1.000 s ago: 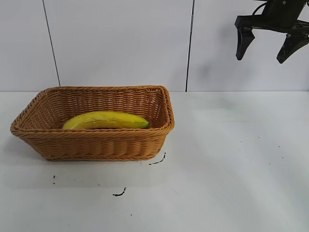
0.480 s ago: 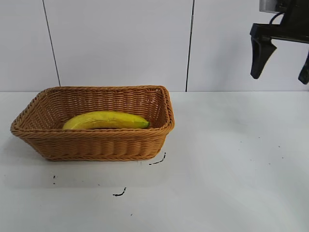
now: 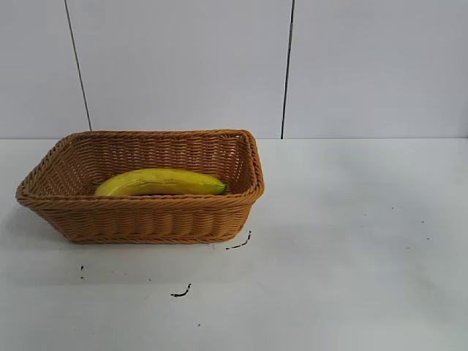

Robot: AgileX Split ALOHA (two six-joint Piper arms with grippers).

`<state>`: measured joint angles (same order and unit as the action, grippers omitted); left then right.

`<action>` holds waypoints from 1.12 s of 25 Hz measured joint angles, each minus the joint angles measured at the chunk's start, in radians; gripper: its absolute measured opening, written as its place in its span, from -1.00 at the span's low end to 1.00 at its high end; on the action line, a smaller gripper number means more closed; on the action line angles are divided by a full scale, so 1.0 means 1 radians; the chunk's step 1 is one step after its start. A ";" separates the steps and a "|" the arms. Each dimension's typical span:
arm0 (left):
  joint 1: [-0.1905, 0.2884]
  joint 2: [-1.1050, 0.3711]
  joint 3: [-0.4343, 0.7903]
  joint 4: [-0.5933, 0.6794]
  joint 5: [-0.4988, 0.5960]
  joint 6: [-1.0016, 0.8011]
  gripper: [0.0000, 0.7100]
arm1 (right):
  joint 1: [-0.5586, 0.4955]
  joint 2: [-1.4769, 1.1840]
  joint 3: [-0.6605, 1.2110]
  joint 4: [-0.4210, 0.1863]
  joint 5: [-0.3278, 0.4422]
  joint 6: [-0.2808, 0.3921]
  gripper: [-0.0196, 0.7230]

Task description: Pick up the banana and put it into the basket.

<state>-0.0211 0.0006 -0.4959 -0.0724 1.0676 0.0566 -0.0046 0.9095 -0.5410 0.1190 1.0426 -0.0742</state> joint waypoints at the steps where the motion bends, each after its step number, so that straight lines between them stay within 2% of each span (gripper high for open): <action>1: 0.000 0.000 0.000 0.000 0.000 0.000 0.94 | 0.000 -0.060 0.027 -0.003 0.002 0.000 0.92; 17: 0.000 0.000 0.000 0.000 0.000 0.000 0.94 | 0.000 -0.865 0.045 -0.008 -0.019 -0.007 0.92; 28: 0.000 0.000 0.000 0.000 0.000 0.000 0.94 | 0.003 -0.913 0.045 -0.008 -0.017 -0.007 0.92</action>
